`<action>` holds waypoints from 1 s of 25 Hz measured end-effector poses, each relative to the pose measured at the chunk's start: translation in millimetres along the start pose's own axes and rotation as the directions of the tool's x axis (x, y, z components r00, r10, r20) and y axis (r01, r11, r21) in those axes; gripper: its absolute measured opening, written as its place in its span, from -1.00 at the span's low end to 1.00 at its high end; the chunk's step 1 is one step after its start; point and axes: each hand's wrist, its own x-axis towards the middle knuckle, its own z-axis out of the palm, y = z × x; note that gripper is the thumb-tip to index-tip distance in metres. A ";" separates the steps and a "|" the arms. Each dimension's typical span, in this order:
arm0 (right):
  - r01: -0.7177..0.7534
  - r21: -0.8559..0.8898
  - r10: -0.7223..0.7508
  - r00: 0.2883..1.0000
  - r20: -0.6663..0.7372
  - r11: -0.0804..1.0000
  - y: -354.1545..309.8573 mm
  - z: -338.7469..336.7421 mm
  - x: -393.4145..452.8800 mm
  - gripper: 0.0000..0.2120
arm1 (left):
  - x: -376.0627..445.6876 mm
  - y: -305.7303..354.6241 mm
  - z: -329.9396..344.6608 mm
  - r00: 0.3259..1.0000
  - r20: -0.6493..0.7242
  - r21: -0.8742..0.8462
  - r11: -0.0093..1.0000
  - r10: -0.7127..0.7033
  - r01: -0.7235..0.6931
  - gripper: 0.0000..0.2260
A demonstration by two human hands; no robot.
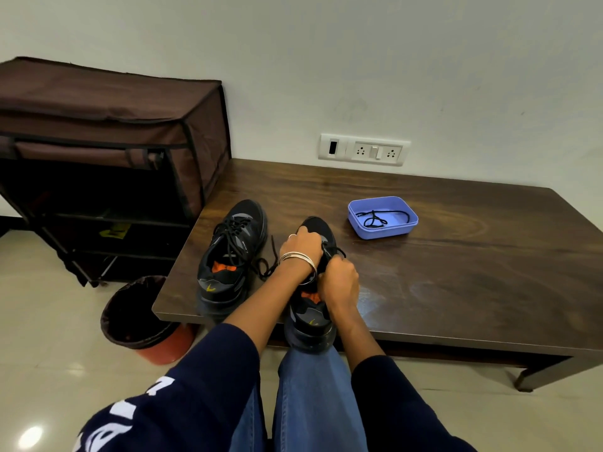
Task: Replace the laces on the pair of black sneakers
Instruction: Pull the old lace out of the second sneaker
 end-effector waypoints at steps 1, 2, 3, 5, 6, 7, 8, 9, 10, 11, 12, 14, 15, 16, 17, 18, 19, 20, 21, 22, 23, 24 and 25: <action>0.000 -0.005 0.000 1.000 0.002 1.000 0.1 0.1 -0.4 -0.79 | -0.9 0.0 1.8 0.999 0.035 0.004 1.000 0.000 0.000 -0.69; -0.002 -0.004 0.002 1.000 0.005 1.000 0.2 0.2 -1.2 -0.79 | -0.7 -2.2 2.6 0.998 0.059 -0.024 1.000 0.001 0.001 -0.68; -0.008 0.004 0.008 1.000 0.004 1.000 -0.1 -0.4 -1.5 -0.78 | 1.3 -4.8 1.9 0.998 0.068 -0.116 0.993 -0.015 0.023 -0.70; -0.026 0.025 0.026 1.000 0.003 0.999 -1.0 -2.1 -2.2 -0.75 | 3.3 -13.6 0.3 0.989 0.084 -0.539 0.829 -0.118 0.145 -0.78; -0.032 0.031 0.032 0.999 0.004 0.999 -0.5 -2.8 -2.7 -0.73 | 2.1 -16.9 -2.3 0.976 0.124 -0.779 0.592 -0.177 0.206 -0.80; -0.034 0.033 0.033 0.999 0.007 0.999 -0.2 -3.1 -3.2 -0.72 | 0.7 -17.9 -6.5 0.963 0.170 -0.923 0.308 -0.209 0.229 -0.79; -0.034 0.033 0.034 0.999 0.013 0.999 -0.6 -3.3 -3.9 -0.70 | 0.2 -19.6 -10.7 0.956 0.204 -0.975 0.049 -0.212 0.219 -0.76; -0.032 0.033 0.032 0.999 0.017 0.999 -1.3 -3.8 -4.9 -0.69 | 0.3 -20.2 -12.9 0.951 0.225 -0.970 -0.140 -0.211 0.198 -0.74; -0.028 0.031 0.027 0.999 0.021 0.999 -2.3 -4.8 -5.8 -0.68 | 1.1 -18.5 -13.4 0.944 0.251 -0.947 -0.255 -0.214 0.194 -0.72; -0.023 0.023 0.023 0.999 0.025 0.999 -3.1 -5.4 -7.0 -0.68 | 1.1 -16.7 -11.8 0.935 0.282 -0.926 -0.318 -0.215 0.206 -0.71; -0.021 0.015 0.021 0.999 0.029 1.000 -3.7 -5.8 -7.2 -0.68 | 1.0 -15.2 -9.1 0.924 0.314 -0.905 -0.363 -0.216 0.222 -0.70; -0.018 0.005 0.018 0.999 0.034 1.000 -4.6 -6.6 -7.1 -0.69 | 0.8 -15.9 -1.3 0.898 0.377 -0.850 -0.469 -0.227 0.238 -0.68; -0.013 0.004 0.013 0.999 0.033 1.000 -4.6 -6.7 -7.0 -0.68 | 0.4 -18.4 1.4 0.883 0.407 -0.816 -0.526 -0.232 0.238 -0.67; -0.008 0.006 0.007 0.999 0.033 1.000 -4.2 -6.2 -6.6 -0.68 | 0.1 -22.0 4.3 0.869 0.433 -0.787 -0.570 -0.239 0.235 -0.67; -0.002 0.007 0.002 0.999 0.035 1.000 -3.8 -5.5 -6.0 -0.67 | -1.6 -24.9 6.3 0.856 0.457 -0.755 -0.614 -0.242 0.229 -0.67; 0.003 0.006 -0.004 0.999 0.038 1.000 -3.3 -5.2 -5.8 -0.66 | -3.0 -26.9 8.1 0.839 0.484 -0.721 -0.657 -0.248 0.221 -0.67; 0.009 0.003 -0.009 0.999 0.039 1.000 -3.0 -4.9 -5.5 -0.66 | -4.4 -28.4 9.8 0.829 0.504 -0.675 -0.709 -0.242 0.203 -0.66; 0.013 -0.002 -0.013 0.999 0.039 1.000 -2.7 -4.2 -4.5 -0.65 | -4.8 -29.2 11.9 0.823 0.513 -0.639 -0.748 -0.242 0.179 -0.66; 0.016 -0.006 -0.016 0.999 0.038 1.000 -2.7 -3.5 -3.8 -0.65 | -5.2 -29.2 13.9 0.822 0.517 -0.601 -0.785 -0.238 0.150 -0.66; 0.018 -0.010 -0.018 0.999 0.038 1.000 -2.7 -3.3 -3.1 -0.64 | -5.0 -29.2 17.0 0.823 0.514 -0.577 -0.808 -0.242 0.122 -0.67; 0.025 -0.015 -0.024 0.999 0.038 1.000 -2.8 -3.1 -2.8 -0.65 | -5.7 -29.4 19.1 0.826 0.508 -0.553 -0.828 -0.244 0.096 -0.68; 0.031 -0.017 -0.030 0.999 0.036 0.999 -2.4 -2.8 -2.4 -0.65 | -6.6 -29.8 19.7 0.828 0.504 -0.537 -0.840 -0.246 0.077 -0.69; 0.030 -0.013 -0.029 0.999 0.035 0.999 -2.1 -2.3 -2.0 -0.66 | -7.2 -30.7 19.6 0.840 0.490 -0.513 -0.856 -0.232 0.062 -0.69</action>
